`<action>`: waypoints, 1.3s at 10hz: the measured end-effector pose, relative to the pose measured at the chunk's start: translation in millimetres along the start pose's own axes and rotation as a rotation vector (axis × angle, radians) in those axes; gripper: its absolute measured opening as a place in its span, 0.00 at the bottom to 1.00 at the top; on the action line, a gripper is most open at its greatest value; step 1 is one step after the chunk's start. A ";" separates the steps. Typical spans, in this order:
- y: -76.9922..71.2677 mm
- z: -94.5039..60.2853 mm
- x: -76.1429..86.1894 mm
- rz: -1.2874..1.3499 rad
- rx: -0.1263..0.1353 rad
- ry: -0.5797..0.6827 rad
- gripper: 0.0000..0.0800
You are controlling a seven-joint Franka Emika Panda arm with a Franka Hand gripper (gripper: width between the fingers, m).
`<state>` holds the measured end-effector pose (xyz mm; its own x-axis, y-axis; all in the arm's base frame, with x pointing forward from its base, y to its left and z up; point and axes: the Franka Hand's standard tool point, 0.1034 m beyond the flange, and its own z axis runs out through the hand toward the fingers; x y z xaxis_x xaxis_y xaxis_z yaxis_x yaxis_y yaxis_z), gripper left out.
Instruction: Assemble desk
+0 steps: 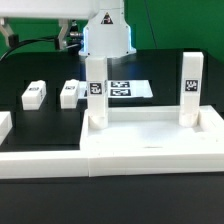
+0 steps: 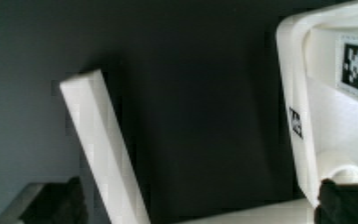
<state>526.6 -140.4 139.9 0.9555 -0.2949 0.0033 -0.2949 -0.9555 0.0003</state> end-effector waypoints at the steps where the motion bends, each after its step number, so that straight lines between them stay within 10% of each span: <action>1: -0.1 4.9 -3.2 0.023 0.004 -0.009 0.81; 5: 2.9 8.0 -6.8 0.016 0.012 -0.029 0.81; 9: 28.9 45.6 -65.5 -0.009 0.105 -0.295 0.81; 13: 20.6 41.8 -70.7 0.043 0.086 -0.541 0.81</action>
Offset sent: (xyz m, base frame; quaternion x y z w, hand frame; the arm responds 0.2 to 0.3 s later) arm 0.0000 0.0000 0.0000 0.0000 0.0000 0.0000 1.0000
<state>453.1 -139.2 97.9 0.8145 -0.2703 -0.5133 -0.3536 -0.9328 -0.0700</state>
